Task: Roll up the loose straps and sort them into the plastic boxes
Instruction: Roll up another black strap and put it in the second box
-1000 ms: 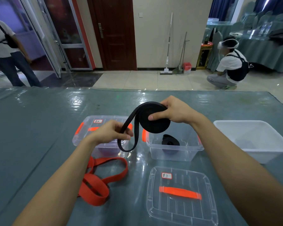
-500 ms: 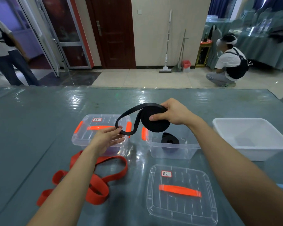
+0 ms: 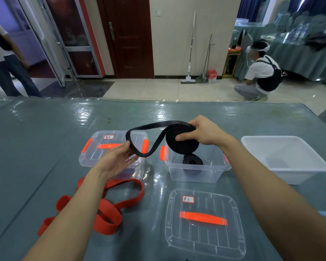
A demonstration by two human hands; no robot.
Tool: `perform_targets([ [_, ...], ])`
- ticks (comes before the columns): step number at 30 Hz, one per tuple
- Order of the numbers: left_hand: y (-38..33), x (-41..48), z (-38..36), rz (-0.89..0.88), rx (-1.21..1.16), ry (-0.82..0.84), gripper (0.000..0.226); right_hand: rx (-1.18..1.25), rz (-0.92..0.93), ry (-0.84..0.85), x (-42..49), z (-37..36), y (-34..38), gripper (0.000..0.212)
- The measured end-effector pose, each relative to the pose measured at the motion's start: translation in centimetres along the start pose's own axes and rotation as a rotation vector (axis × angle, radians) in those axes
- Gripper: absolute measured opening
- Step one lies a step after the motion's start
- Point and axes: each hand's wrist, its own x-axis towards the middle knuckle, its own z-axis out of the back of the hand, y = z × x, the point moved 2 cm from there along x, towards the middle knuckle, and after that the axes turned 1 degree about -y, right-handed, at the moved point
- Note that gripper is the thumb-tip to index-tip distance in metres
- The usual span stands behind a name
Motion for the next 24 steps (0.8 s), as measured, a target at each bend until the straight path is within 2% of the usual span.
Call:
perform_targets([
  [3,0.0,0.1,-0.5,0.008,-0.056,0.024,0.025,-0.005,-0.009,-0.007,0.0,0.0,-0.1,0.024],
  [7,-0.1,0.7,-0.5,0.011,-0.223,-0.092,0.032,-0.022,-0.036,-0.013,-0.2,0.0,-0.3,0.029],
  [10,-0.1,1.0,-0.3,0.033,-0.187,-0.141,0.038,-0.035,-0.031,0.003,-0.3,-0.2,-0.1,0.03],
  [12,0.3,1.2,-0.2,0.077,-0.037,-0.174,0.038,-0.043,-0.026,0.009,-0.3,-0.4,0.2,0.032],
  [16,1.1,0.5,-0.7,0.15,0.512,-0.171,0.029,-0.073,-0.014,0.037,-0.3,-0.8,1.1,0.027],
  [18,0.6,0.1,-2.3,0.05,0.754,-0.187,0.03,-0.078,-0.008,0.059,-0.4,-0.9,1.5,0.026],
  [20,-1.1,-0.4,-4.7,-0.173,0.879,-0.188,0.031,-0.079,-0.002,0.089,-0.5,-1.0,1.8,0.024],
  [22,-3.2,-1.1,-7.8,-0.374,0.86,-0.095,0.031,-0.088,0.0,0.11,-0.6,-1.1,2.1,0.023],
  [24,-5.1,-1.8,-10.7,-0.469,0.812,0.058,0.038,-0.108,0.001,0.115,-0.7,-1.0,2.4,0.024],
])
